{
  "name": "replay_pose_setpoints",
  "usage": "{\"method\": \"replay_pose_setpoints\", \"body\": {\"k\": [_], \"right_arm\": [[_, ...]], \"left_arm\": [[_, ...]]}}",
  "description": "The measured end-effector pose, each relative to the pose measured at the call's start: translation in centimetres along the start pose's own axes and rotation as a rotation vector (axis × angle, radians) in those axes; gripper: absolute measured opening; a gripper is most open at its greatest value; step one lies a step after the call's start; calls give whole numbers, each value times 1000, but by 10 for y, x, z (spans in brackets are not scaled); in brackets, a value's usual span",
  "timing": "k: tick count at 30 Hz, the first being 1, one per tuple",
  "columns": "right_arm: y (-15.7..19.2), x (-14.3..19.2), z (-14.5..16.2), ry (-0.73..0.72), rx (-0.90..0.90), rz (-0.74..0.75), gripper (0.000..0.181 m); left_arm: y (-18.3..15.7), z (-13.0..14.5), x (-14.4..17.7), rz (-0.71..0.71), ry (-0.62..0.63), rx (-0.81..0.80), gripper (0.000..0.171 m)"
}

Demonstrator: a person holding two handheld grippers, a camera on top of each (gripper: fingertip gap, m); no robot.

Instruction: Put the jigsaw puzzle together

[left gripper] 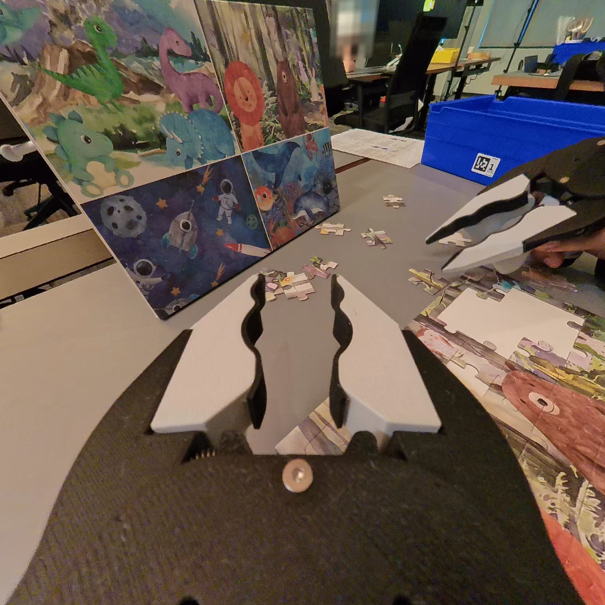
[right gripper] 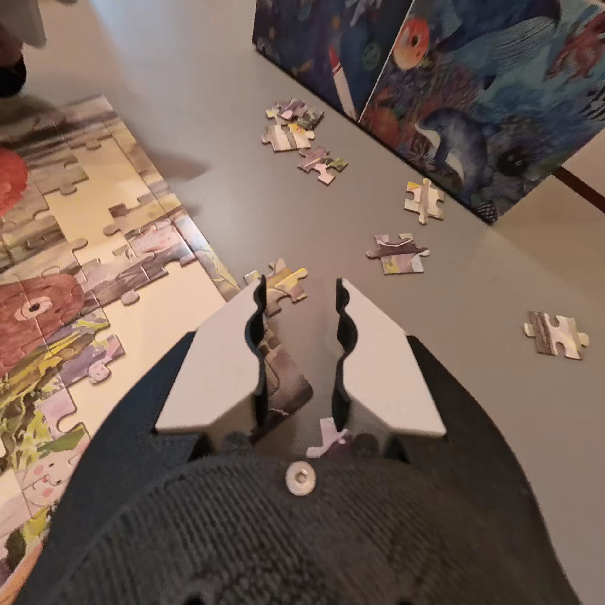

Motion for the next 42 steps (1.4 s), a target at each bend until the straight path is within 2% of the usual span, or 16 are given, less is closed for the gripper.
{"method": "replay_pose_setpoints", "body": {"k": [5,10,28,42], "right_arm": [[-2,-4,6,89,43,60,42],[-10,-1,10,99,8,96,42],[-15,16,-5,-68,-7,132,38],[-10,12,-7,-64,40,138,38]], "left_arm": [[-1,3,-2,0,13,-10,38],[-3,4,-3,4,19,-13,38],[-3,5,-4,9,24,-2,38],[-2,5,-5,12,32,1,39]]}}
Point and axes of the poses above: each gripper's, where its closed fingertips meet, x back along the fingers, z out of its underside, y = z × x across the jaws, the point moved 7 cm from there along x, back along the fingers, and after that the axes turned 12 degrees about -z, right-handed, at the moved point
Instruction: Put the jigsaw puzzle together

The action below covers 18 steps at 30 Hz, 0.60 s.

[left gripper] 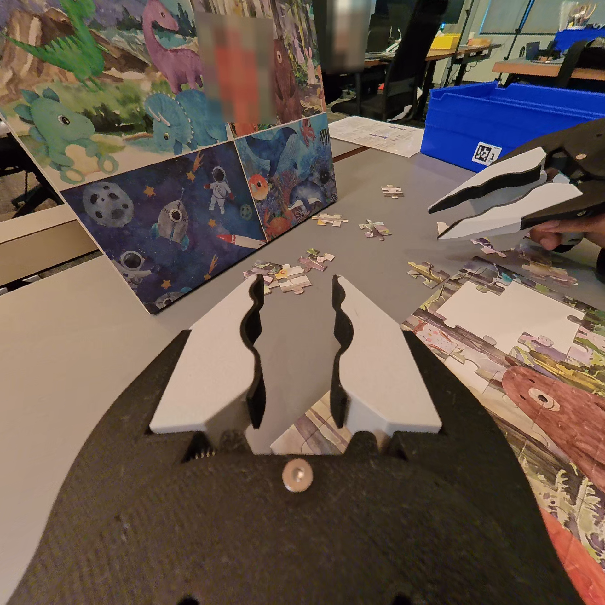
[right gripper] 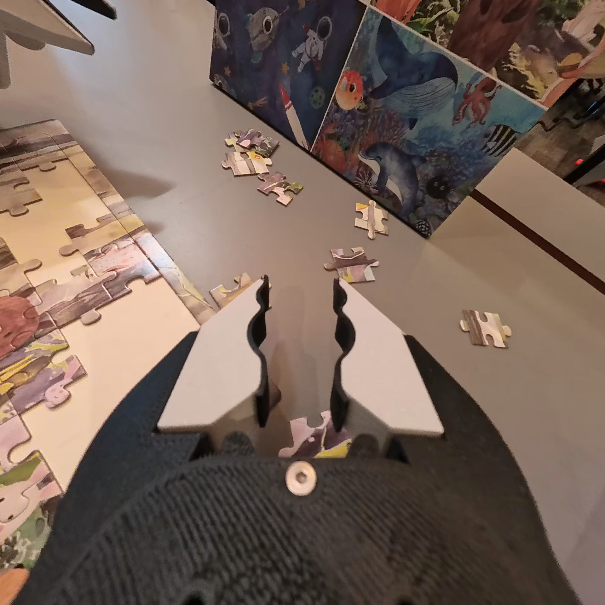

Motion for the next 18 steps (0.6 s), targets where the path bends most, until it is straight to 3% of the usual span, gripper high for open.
{"method": "replay_pose_setpoints", "body": {"k": [18], "right_arm": [[4,-3,-1,7,23,0,37]], "left_arm": [[1,1,-2,2,16,8,43]]}}
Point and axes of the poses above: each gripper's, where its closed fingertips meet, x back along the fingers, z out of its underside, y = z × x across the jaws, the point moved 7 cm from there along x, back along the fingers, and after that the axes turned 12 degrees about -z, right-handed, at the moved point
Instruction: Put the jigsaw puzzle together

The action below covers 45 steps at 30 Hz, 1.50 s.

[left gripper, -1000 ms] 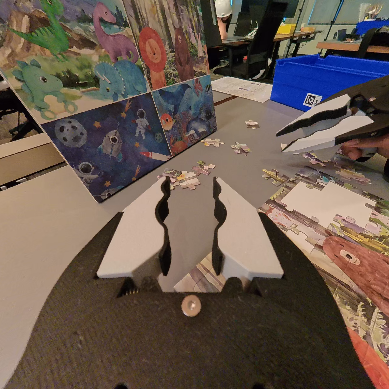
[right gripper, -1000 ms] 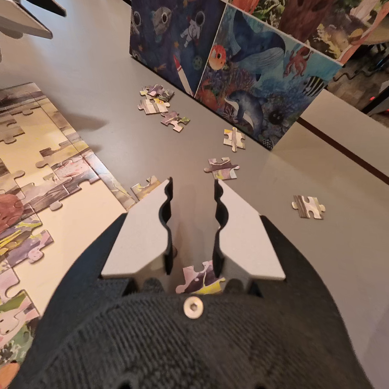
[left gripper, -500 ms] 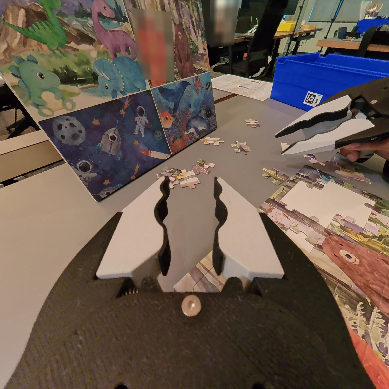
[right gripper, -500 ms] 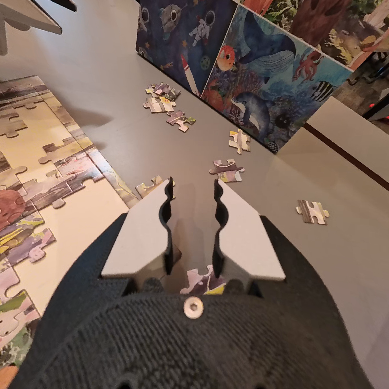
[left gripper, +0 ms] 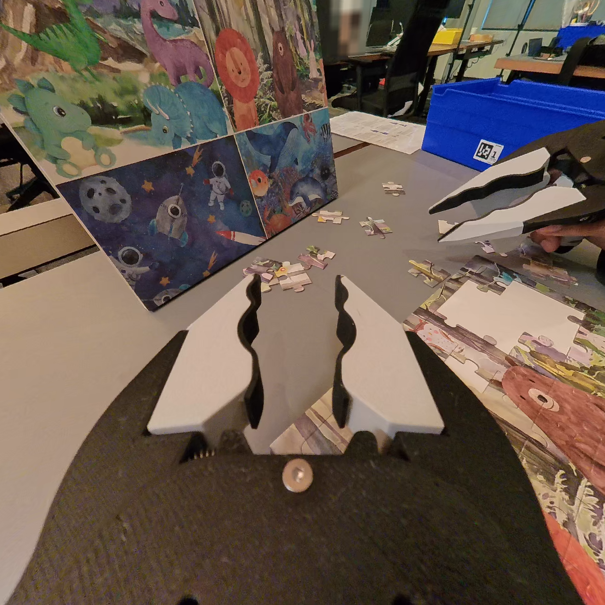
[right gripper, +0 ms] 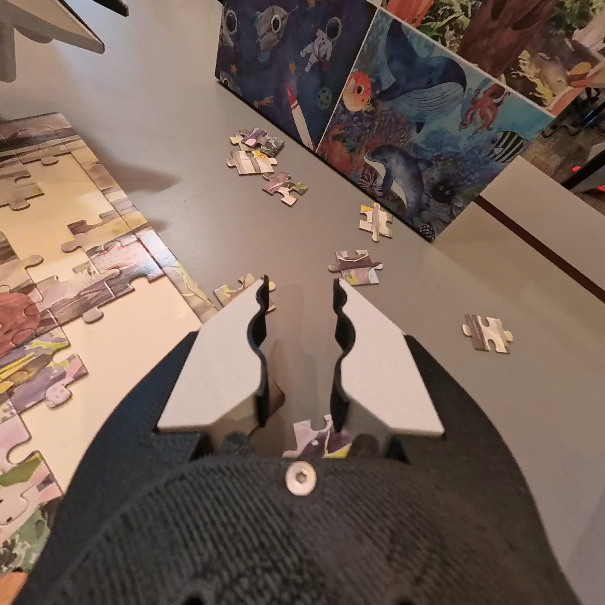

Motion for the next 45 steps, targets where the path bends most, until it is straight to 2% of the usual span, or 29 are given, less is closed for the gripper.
{"method": "replay_pose_setpoints", "body": {"k": [37,45], "right_arm": [[6,-2,-3,15,44,4,38],[3,5,-8,-21,40,25,38]], "left_arm": [[-1,2,-3,10,35,-1,52],[-2,2,-4,4,40,-17,53]]}}
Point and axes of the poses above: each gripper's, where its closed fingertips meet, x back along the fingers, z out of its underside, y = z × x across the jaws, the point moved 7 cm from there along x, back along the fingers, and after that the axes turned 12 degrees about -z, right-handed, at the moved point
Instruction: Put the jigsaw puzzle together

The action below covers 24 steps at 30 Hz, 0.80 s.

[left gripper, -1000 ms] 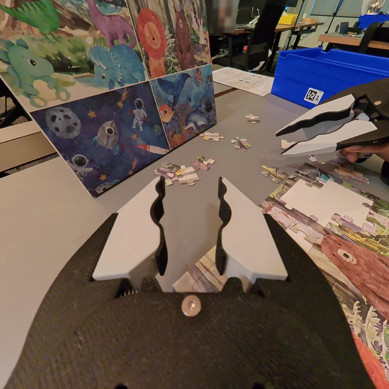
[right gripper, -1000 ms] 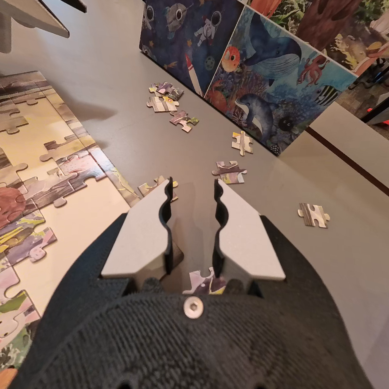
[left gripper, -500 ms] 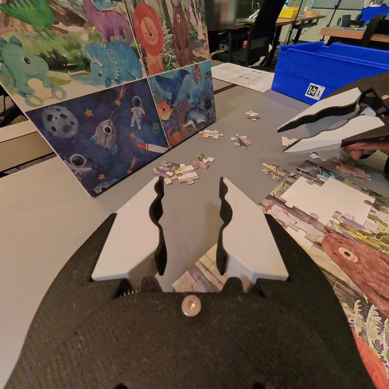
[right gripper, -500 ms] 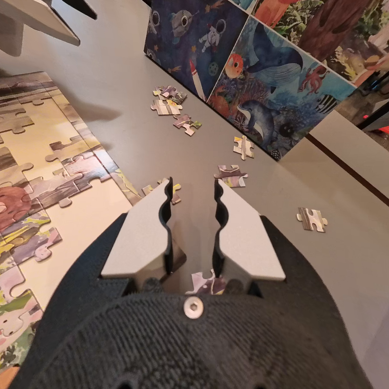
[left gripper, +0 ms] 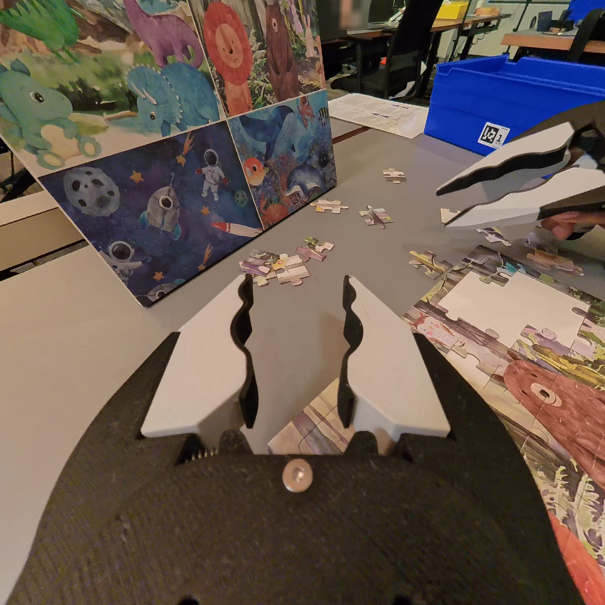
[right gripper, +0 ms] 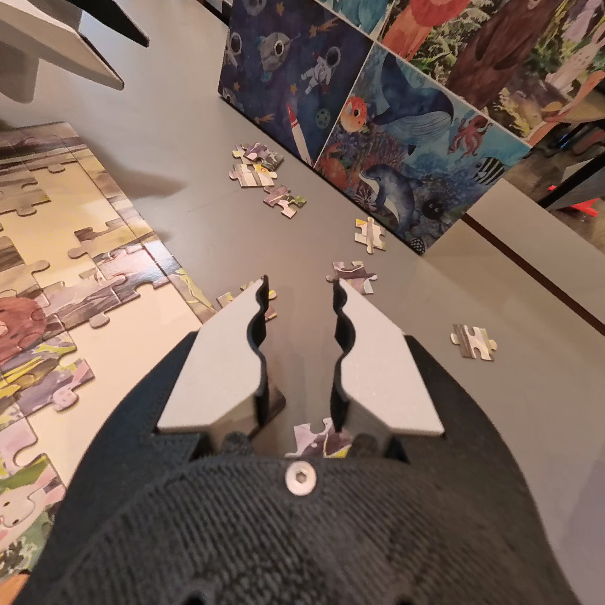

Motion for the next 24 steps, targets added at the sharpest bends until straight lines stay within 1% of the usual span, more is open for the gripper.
{"method": "replay_pose_setpoints", "body": {"k": [11,17,20,24], "right_arm": [[-3,8,-5,-29,26,57,37],[-12,16,-4,-64,12,112,36],[-19,20,0,-90,-19,132,36],[-28,24,6,-114,-75,145,36]], "left_arm": [[1,0,1,-8,-9,7,54],[8,-3,7,-14,-74,57,54],[13,-5,13,-25,-117,92,54],[21,-4,21,-65,-149,102,54]]}}
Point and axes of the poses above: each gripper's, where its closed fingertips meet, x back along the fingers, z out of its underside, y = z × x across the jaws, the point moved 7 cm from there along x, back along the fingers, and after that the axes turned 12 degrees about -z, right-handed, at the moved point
